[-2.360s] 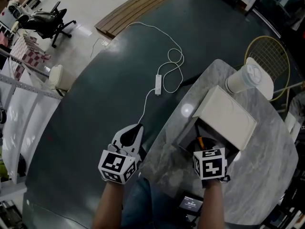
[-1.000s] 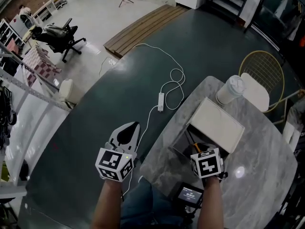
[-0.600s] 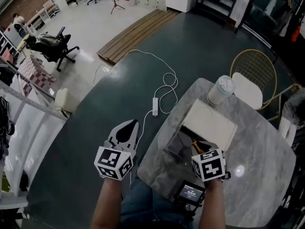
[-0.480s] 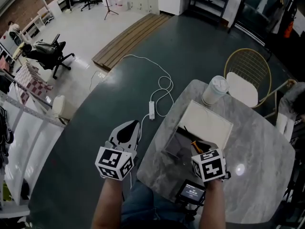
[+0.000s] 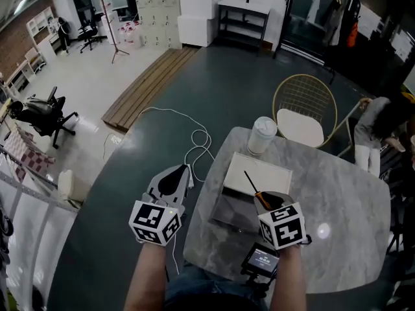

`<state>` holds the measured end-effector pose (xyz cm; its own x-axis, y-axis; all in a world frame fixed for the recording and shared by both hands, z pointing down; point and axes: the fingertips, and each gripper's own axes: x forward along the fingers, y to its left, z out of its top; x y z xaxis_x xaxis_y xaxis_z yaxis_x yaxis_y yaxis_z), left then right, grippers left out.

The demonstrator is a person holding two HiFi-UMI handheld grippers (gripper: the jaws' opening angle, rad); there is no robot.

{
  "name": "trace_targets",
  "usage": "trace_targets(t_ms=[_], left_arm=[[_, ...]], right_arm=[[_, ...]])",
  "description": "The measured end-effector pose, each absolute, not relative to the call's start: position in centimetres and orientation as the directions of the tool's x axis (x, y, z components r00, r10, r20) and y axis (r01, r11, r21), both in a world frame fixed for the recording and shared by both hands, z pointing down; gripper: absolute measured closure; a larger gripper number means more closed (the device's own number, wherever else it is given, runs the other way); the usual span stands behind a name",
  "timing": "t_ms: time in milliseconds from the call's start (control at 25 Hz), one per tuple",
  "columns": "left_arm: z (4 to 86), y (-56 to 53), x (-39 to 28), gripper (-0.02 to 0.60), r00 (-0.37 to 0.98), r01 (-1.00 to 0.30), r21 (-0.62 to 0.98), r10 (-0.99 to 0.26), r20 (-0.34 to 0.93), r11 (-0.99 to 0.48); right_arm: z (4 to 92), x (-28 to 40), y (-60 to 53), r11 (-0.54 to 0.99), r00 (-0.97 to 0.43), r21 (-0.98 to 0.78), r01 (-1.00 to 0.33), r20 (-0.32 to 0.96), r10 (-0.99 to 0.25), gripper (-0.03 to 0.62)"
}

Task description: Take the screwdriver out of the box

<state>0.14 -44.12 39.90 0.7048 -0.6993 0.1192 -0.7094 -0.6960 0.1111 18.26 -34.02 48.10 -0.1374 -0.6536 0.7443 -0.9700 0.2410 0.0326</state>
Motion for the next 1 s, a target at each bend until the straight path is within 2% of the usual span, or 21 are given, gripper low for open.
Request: trace_targets(t_ms=[280, 520, 680, 800, 1000], left_arm=[[37.7, -45.0, 2.2, 0.569, 0.745, -0.667, 0.1, -0.664, 0.061, -0.739], [36.6, -45.4, 4.5, 0.569, 0.785, -0.619, 0.085, -0.619, 0.03, -0.781], [36.2, -45.5, 6.1, 0.569, 0.814, -0.58, 0.077, -0.581, 0.019, -0.811], [35.9, -45.4, 7.1, 0.569, 0.833, -0.553, 0.065, -0.554, 0.009, -0.831], [35.1, -45.3, 8.4, 0.568, 0.851, -0.523, 0.052, -0.524, -0.015, -0.851]], right_arm=[[44.2, 20.9, -34.9, 0.15, -0.053, 0.101, -0.983, 0.634, -0.771, 0.507], [40.7, 23.2, -35.2, 0.072, 0.004, 0.147, -0.986, 0.461, -0.887, 0.507], [38.7, 24.5, -35.0, 0.005, 0.051, 0.188, -0.982, 0.29, -0.956, 0.507], [37.6, 25.0, -34.4, -0.047, 0.087, 0.214, -0.976, 0.184, -0.979, 0.507], [35.7, 25.8, -33.7, -0.091, 0.115, 0.202, -0.975, 0.108, -0.987, 0.507]])
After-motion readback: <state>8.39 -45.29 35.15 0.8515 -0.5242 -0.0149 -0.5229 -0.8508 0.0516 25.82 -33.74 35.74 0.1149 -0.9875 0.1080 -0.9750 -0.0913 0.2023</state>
